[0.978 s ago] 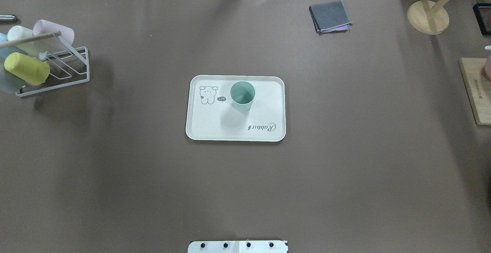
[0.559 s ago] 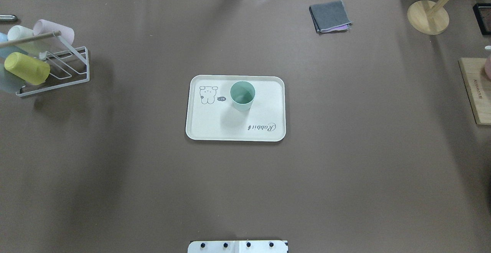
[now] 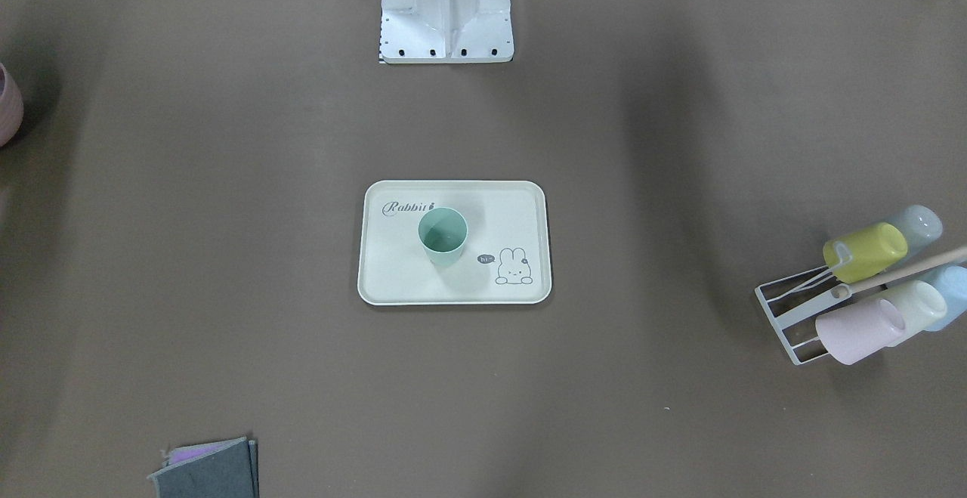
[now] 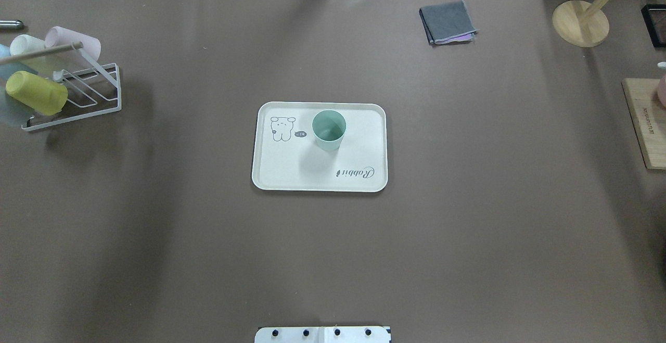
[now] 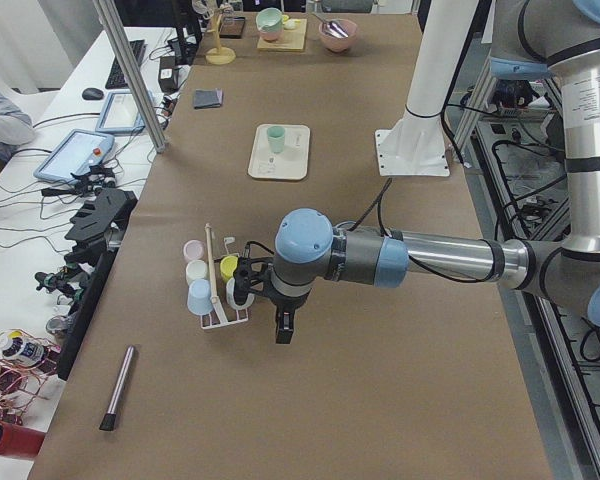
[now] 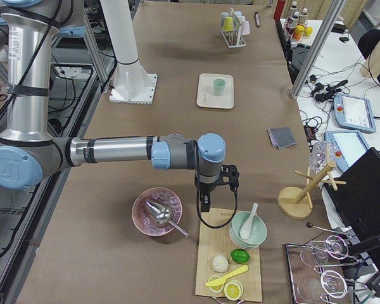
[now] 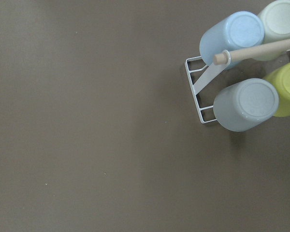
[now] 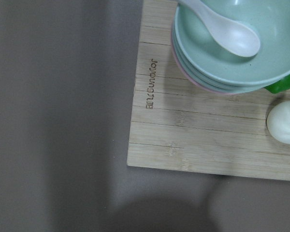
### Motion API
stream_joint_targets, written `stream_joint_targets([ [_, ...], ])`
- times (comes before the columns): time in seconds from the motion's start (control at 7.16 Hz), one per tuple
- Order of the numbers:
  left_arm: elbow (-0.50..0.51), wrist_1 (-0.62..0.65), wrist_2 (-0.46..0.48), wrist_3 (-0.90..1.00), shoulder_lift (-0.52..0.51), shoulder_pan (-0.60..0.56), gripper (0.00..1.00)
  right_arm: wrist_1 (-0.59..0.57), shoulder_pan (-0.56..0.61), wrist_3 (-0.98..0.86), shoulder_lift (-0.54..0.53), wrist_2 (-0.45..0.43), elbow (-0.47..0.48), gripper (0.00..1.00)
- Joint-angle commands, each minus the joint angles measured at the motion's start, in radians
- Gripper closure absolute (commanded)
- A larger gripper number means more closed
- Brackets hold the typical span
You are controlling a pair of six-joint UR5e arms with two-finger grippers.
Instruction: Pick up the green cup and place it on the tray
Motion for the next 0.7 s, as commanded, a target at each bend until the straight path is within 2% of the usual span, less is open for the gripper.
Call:
stream_joint_targets([
  [0.0, 0.066, 0.055, 0.002, 0.000, -0.078, 0.002, 0.02, 0.000, -0.005, -0.001, 0.000, 0.000, 0.000, 0.00],
  [0.56, 0.089, 0.117, 0.004, 0.000, -0.145, 0.002, 0.02, 0.000, -0.011, 0.000, 0.002, -0.006, 0.000, 0.00],
])
